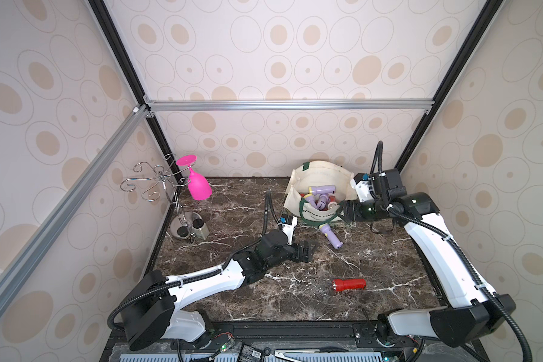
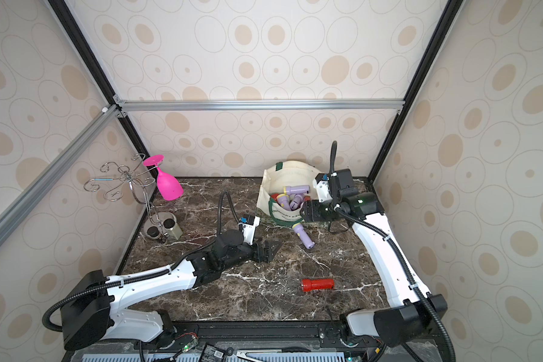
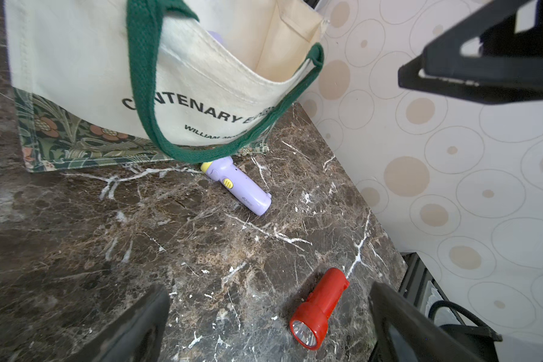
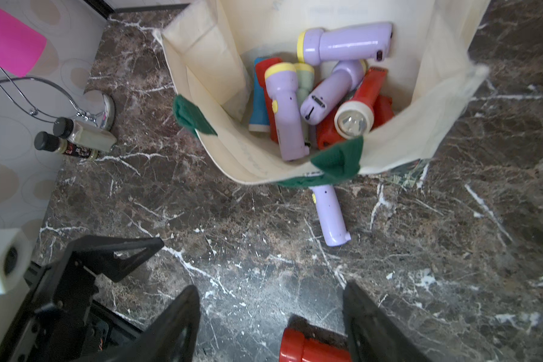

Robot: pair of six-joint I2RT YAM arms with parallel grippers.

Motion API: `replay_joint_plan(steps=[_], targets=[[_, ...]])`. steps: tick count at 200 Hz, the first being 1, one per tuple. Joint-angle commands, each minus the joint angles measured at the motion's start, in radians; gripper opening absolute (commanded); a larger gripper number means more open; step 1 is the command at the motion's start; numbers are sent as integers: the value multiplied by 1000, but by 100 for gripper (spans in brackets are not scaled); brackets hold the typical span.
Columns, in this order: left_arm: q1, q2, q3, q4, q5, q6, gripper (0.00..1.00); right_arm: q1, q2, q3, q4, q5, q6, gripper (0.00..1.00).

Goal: Put the flashlights into the tote bags
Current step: Pick up the flashlight from the center of the board.

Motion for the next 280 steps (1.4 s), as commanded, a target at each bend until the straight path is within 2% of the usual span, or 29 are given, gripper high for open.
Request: replay_joint_plan(steps=[1,36,73,179,253,280], targets=[[10,-16,7,54,57,-1,100,5,-45,-100,2,25,6,74],[9,-21,25,-35,109,28,100,-7,-50,-258,86,8,59,75],[11,-66,58,-136,136,45,100,-35,10,-345,186,-13,86,75],[13,-184,17,-210,129,-40,100,-120,338,-396,455,-111,92,72],[16,-218,9,-240,132,-61,100,-126,462,-394,534,-99,97,67],[18,-221,11,-251,132,-61,100,-126,487,-401,534,-94,91,62]])
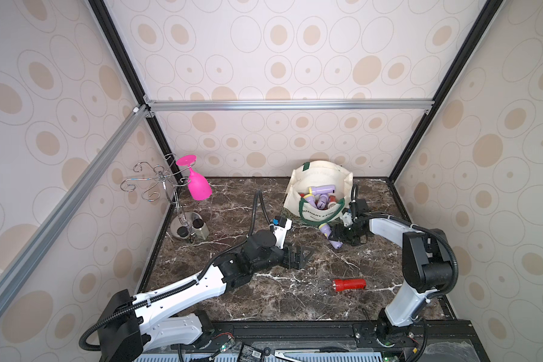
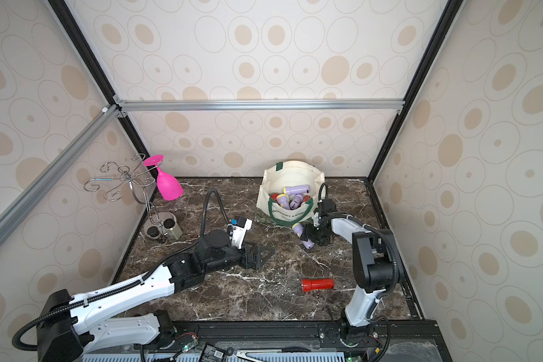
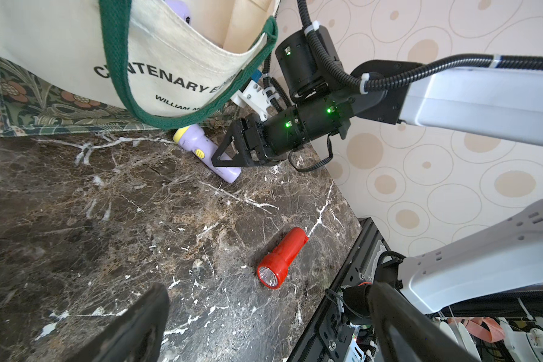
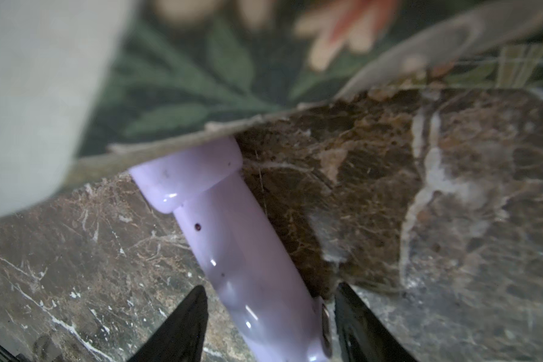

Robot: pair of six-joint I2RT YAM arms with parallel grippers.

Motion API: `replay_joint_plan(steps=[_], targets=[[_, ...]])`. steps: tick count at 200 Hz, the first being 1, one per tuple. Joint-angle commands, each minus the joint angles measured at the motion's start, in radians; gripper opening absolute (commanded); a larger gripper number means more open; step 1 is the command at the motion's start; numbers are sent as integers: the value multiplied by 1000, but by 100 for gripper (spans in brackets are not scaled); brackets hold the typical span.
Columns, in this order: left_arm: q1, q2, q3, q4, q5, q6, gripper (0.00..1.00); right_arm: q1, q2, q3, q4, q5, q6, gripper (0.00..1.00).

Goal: Put the flashlights into the tote bags
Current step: Pick up the flashlight from the center of the board.

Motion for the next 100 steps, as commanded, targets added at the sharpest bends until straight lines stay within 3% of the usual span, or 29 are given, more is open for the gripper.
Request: replay_joint_plan(steps=[1,59,100], targets=[[13,-20,4,-23,-1,-13,100,-1,28,-10,22,0,-11,62],[15,-33,-7,-19,-7,-19,100,4,-5,-62,5,43,-7,34],[19,-27,-13,1,-2,-24,100,21,-78,-129,-5,83,42,25]])
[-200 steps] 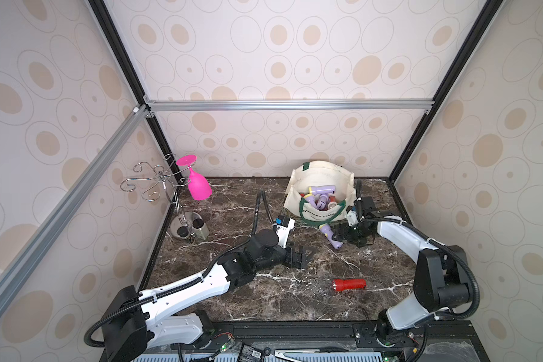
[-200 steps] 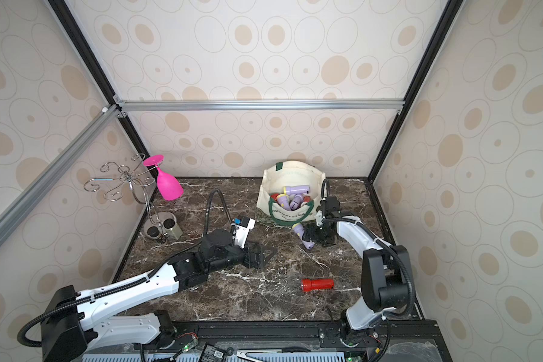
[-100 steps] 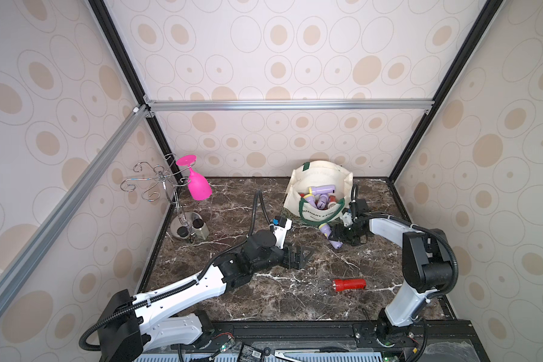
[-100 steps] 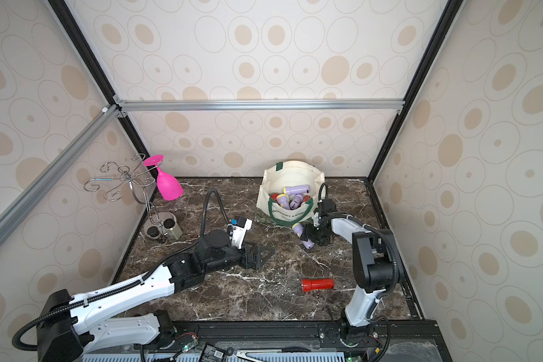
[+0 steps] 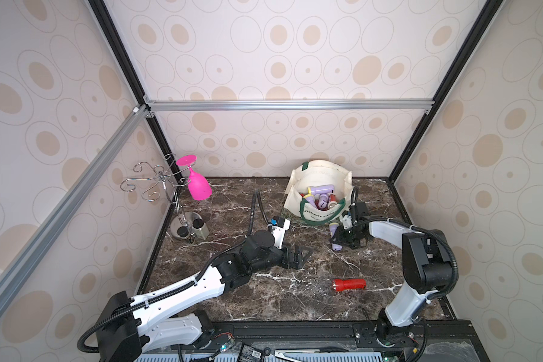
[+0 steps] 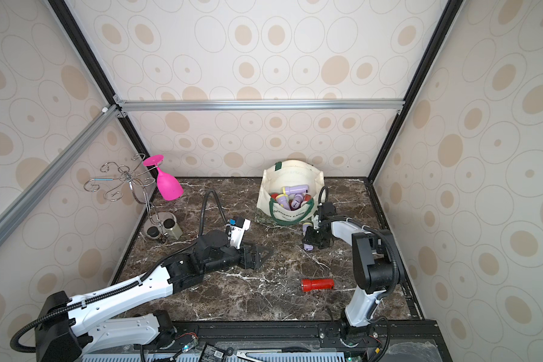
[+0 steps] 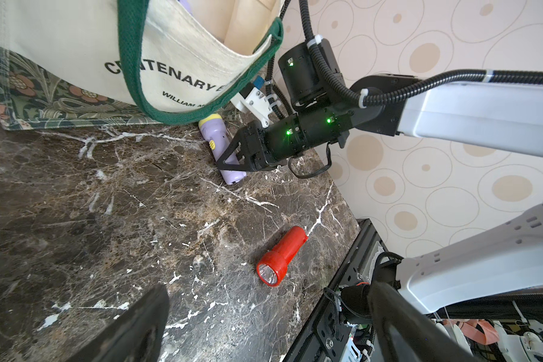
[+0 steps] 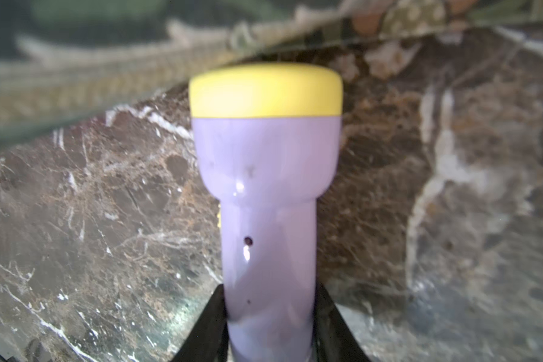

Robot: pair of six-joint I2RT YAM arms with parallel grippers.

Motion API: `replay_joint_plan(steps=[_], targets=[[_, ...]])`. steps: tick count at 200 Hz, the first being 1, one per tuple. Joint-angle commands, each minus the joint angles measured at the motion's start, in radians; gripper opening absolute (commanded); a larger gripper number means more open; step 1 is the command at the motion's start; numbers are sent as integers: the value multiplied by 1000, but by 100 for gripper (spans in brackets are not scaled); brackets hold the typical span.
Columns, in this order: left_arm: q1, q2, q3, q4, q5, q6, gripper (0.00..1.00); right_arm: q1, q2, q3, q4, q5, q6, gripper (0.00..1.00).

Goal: Put the flashlights into the tote bags
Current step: Pick up the flashlight from the center of the board.

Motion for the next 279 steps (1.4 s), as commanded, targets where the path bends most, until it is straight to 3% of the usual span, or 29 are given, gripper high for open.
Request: replay_joint_plan(steps=[1,52,88,142,191,216,279], targets=[[12,-12,-3,10,-2,-13,100,20,-42,-56,-54,67,31,25],[16,-6,-10,30,7,-12,100,84,-189,-157,-89,172,106,20],[20,-2,-17,44,19,-11,100,90,-205,-178,-98,225,127,22],[18,-16,-25,45,25,-8,100,93,-164,-160,-98,253,130,49],[19,-47,-51,44,18,-17,100,106,-135,-148,-113,296,132,58],[18,-48,-54,43,18,-13,100,107,-128,-148,-117,306,122,49],[18,-21,-14,44,19,9,100,109,-195,-176,-87,242,76,9]])
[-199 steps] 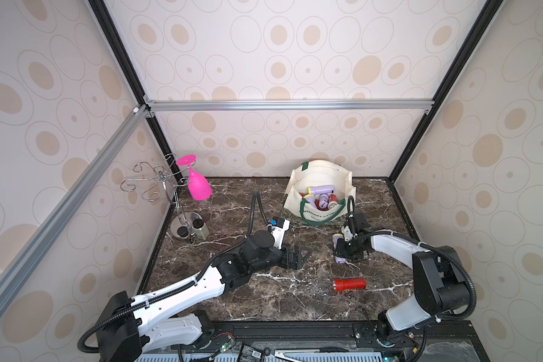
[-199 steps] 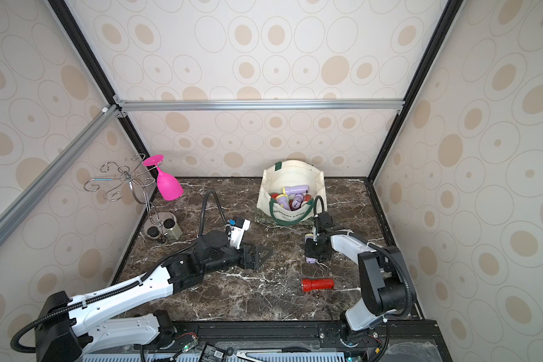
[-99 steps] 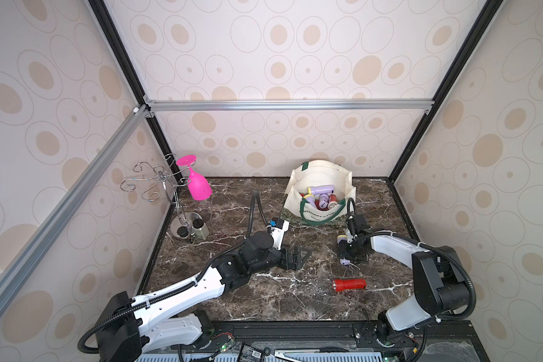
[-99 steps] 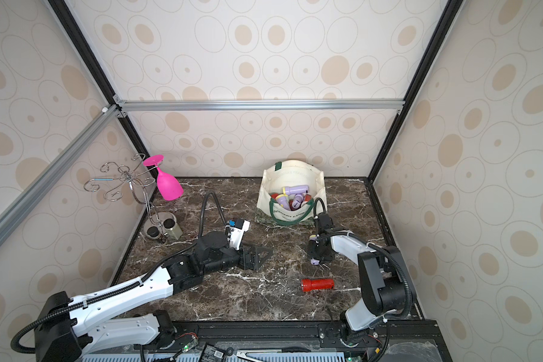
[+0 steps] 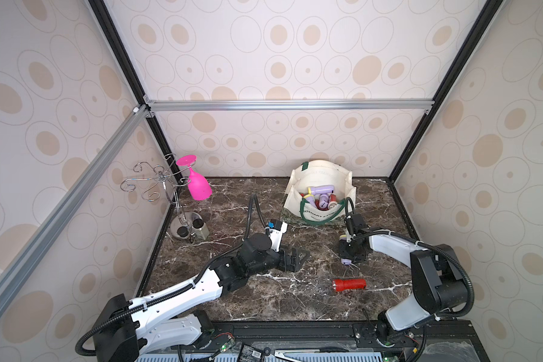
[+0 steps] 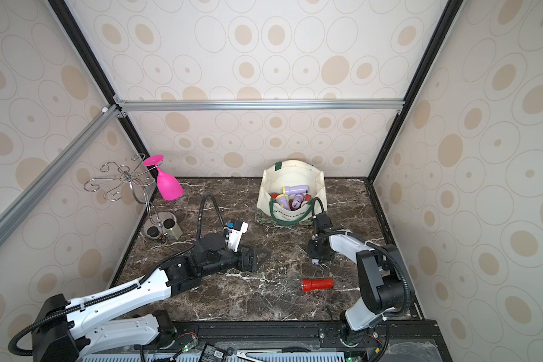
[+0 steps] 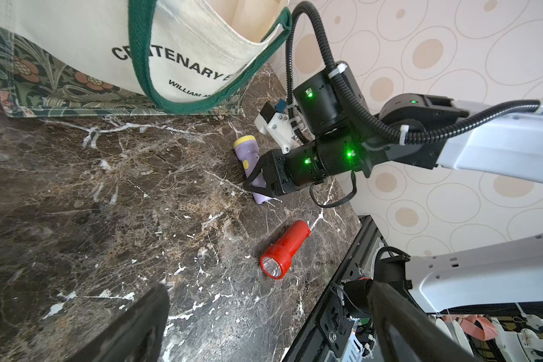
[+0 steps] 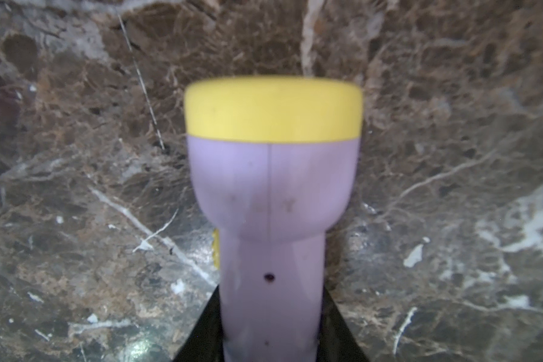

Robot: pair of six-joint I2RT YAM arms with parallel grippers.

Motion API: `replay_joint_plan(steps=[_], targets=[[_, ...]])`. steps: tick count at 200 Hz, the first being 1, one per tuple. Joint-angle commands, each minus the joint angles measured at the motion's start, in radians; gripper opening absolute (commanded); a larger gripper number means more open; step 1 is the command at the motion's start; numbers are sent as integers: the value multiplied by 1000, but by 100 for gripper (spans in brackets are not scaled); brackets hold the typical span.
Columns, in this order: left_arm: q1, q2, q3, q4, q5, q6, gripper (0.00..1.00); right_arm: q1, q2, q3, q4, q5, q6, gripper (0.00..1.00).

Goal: Put the flashlights into the tote bags
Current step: Pick up the flashlight from the center of the board.

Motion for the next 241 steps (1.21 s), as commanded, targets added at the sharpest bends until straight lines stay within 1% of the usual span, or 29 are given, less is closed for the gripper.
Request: replay_joint_plan(steps=[1,15,62,94,120,139,172,193,207,241], targets=[[9,7,43,17,-2,11,100,5,-39,-22,-14,-37,-32,8],[9,10,53,18,-10,19,99,5,-86,-30,-9,-66,-55,0],[11,70,129,60,1,24,99,7,-389,-110,62,-254,-117,0],[11,133,195,116,16,21,99,11,-552,-117,36,-369,-109,0],[9,208,285,143,40,21,99,14,-692,-101,37,-453,-83,0],[10,268,351,162,46,16,100,17,-766,-83,33,-496,-77,0],[3,348,440,233,3,-36,99,17,-827,-50,4,-542,-70,0],[-10,405,527,182,-29,-36,98,17,-831,-31,19,-558,-49,0],[-24,432,562,170,-40,-30,97,16,-822,-9,24,-556,-45,0],[-44,495,621,163,-37,-21,95,15,-769,41,0,-542,-134,0]])
